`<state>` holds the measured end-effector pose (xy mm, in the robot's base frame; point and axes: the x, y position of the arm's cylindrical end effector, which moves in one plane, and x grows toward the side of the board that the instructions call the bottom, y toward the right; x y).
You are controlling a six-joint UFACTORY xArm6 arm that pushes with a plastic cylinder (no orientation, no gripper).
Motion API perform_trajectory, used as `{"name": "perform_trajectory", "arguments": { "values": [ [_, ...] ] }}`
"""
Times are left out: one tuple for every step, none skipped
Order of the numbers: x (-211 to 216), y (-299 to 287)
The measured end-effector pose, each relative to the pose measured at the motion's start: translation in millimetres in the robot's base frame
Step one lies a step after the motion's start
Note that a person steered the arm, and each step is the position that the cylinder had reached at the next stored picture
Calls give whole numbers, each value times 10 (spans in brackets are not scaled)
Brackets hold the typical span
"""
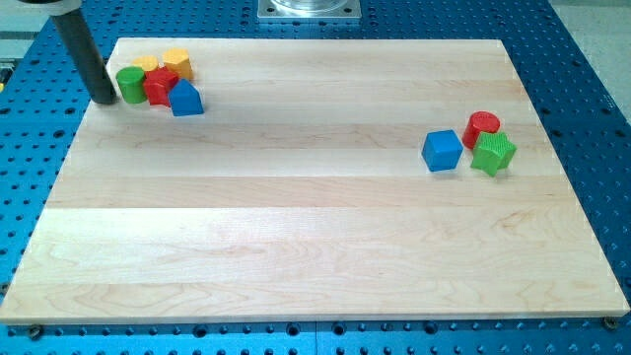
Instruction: Adjust the yellow blocks above the group of blocks
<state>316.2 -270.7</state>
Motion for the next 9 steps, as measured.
{"name": "perform_trajectory", "arguments": {
  "values": [
    [-72, 268],
    [-184, 361],
    [-314, 307],
    [-681, -166],
    [-1047, -188],
    [-1057, -107],
    [-931, -68],
    [-693, -67],
    [-591, -16]
  ]
}}
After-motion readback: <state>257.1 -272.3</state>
